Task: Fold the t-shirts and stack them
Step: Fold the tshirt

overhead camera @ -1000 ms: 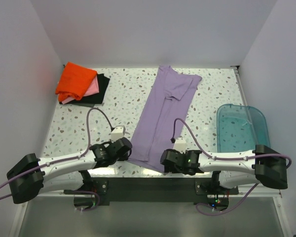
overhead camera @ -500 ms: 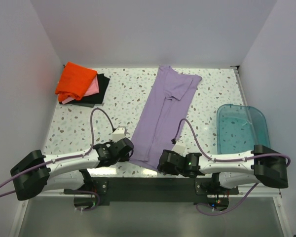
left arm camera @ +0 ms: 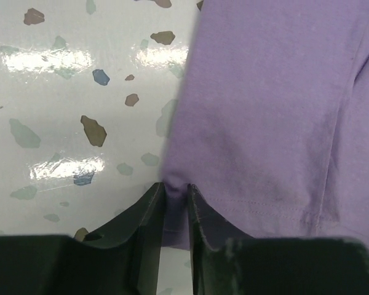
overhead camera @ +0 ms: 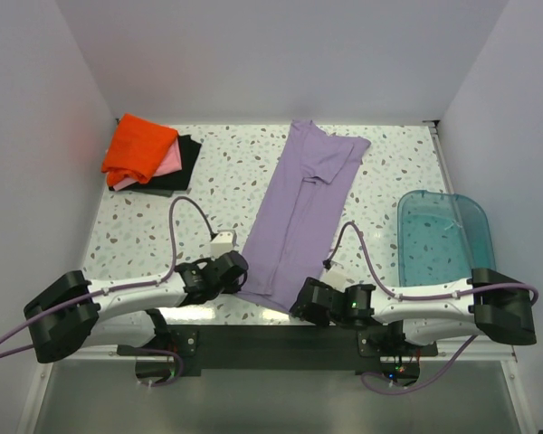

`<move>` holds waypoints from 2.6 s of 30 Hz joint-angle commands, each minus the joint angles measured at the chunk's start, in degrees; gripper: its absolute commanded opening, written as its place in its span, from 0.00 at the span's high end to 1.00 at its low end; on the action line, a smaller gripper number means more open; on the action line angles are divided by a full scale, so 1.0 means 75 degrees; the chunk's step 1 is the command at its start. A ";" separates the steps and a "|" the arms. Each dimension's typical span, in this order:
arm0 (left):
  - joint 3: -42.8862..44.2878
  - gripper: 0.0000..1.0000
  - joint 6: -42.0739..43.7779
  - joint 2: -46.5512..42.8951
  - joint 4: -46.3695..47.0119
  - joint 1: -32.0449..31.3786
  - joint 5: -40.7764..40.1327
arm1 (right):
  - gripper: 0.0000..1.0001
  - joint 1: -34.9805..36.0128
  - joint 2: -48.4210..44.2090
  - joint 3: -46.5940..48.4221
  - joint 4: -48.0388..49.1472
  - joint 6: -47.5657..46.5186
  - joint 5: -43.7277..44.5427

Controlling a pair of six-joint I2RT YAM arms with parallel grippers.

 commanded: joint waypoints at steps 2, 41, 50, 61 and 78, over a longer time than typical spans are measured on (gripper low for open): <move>-0.0305 0.78 0.0133 0.0199 0.0104 -0.0030 0.0537 | 0.50 0.0059 0.0154 -0.0322 -0.1100 0.0222 0.0227; -0.0669 1.00 -0.0922 -0.0363 -0.0213 -0.1319 0.0936 | 0.62 0.0059 0.0013 -0.0674 -0.1733 -0.0388 -0.0617; -0.0692 1.00 -0.1086 -0.0575 -0.0458 -0.1659 0.0960 | 1.00 0.0071 -0.0501 -0.0300 -0.3053 -0.0879 -0.0488; 0.1274 1.00 -0.0373 -0.0236 -0.1420 -0.1696 -0.0118 | 0.98 -0.0219 -0.1078 0.1481 -0.5108 -0.2047 0.0988; 0.5013 1.00 0.1680 0.3478 0.0174 0.1492 0.0561 | 1.00 -0.4626 0.1898 0.4259 -0.2380 -0.6374 0.1482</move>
